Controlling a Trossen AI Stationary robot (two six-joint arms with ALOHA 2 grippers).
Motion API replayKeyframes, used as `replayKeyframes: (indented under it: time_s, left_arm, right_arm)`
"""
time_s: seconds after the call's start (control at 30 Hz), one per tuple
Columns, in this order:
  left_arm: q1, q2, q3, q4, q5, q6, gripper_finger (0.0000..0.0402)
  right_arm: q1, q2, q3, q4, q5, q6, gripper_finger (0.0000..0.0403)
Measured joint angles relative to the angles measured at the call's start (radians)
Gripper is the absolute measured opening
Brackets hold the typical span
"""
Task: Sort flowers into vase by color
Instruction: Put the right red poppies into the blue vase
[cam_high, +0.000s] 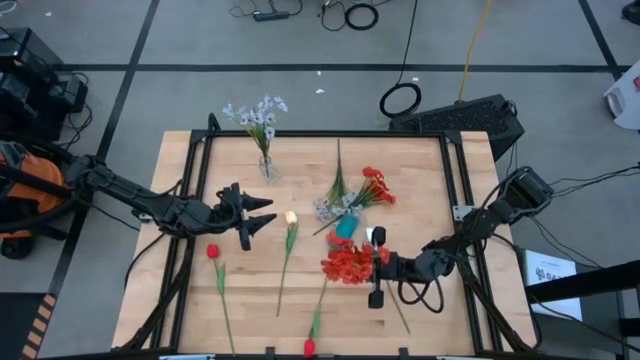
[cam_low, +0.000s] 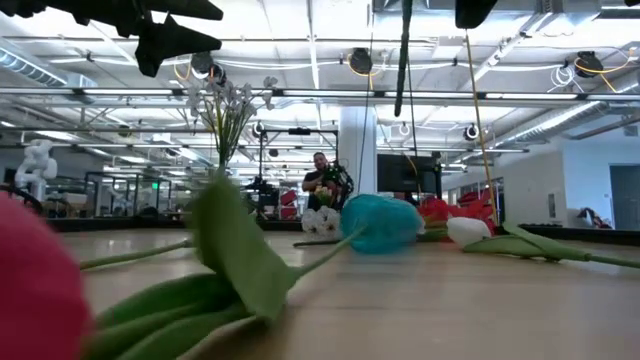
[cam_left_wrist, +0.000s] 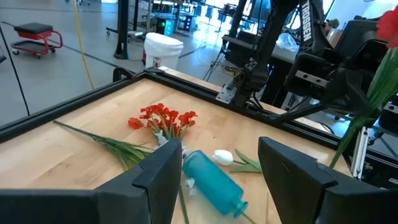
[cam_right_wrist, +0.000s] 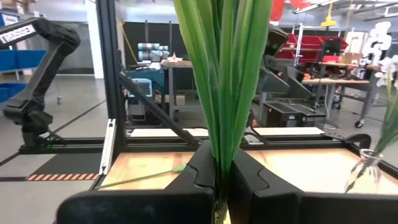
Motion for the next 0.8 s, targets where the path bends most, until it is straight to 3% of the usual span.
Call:
replayKeyframes:
  time_s: [0.27, 0.37, 0.47, 0.6, 0.8]
  left_arm:
    - [0.000, 0.000, 0.000, -0.001, -0.005, 0.000, 0.0217]
    - [0.000, 0.000, 0.000, -0.002, -0.005, 0.000, 0.0217]
    - [0.000, 0.000, 0.000, -0.005, -0.006, 0.001, 0.0217]
    - [0.000, 0.000, 0.000, -0.009, -0.006, 0.001, 0.0217]
    - [0.000, 0.000, 0.001, -0.040, -0.048, 0.010, 0.0217]
  right_arm:
    - [-0.006, -0.052, 0.000, -0.035, 0.082, 0.045, 0.0004]
    - [-0.015, -0.112, 0.000, -0.137, 0.171, 0.169, 0.0004]
    - [-0.032, -0.204, 0.000, -0.373, 0.249, 0.368, 0.0004]
    - [-0.077, -0.351, 0.000, -0.812, 0.234, 0.797, 0.0004]
    - [-0.170, -0.493, 0.000, -1.401, -0.008, 1.358, 0.0003]
